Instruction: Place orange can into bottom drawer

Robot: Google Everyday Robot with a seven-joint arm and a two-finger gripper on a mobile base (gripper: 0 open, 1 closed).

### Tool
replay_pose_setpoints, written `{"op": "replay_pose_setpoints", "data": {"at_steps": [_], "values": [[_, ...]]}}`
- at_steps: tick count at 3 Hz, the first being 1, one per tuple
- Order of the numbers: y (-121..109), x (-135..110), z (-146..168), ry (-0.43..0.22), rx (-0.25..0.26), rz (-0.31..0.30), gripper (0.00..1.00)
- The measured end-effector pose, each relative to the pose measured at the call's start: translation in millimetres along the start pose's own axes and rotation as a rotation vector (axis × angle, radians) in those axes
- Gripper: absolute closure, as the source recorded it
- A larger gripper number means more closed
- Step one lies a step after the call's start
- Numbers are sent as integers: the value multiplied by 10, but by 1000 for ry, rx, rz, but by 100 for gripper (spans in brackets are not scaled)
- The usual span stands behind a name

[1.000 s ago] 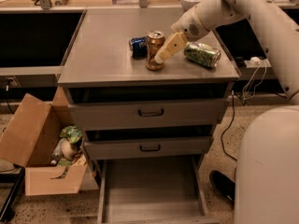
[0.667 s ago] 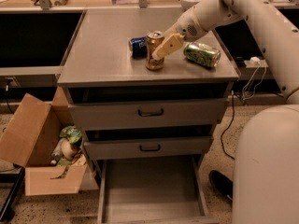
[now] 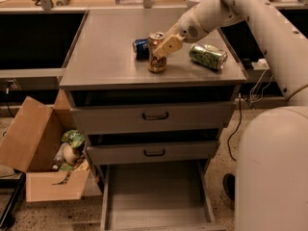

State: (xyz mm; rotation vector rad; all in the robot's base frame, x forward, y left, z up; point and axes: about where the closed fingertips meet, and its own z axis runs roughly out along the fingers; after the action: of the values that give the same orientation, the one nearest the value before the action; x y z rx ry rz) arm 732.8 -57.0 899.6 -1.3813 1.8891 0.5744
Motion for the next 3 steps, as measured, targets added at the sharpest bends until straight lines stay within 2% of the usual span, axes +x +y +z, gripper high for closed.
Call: {"op": "replay_pose_setpoints", "data": {"at_steps": [1,2,3], "values": [[142,-192,-5,-37,-34,-56,96],[380,-302,-200,-56,-52,-108,100],[831,-246,-386,-33,-84,-103,100]]}}
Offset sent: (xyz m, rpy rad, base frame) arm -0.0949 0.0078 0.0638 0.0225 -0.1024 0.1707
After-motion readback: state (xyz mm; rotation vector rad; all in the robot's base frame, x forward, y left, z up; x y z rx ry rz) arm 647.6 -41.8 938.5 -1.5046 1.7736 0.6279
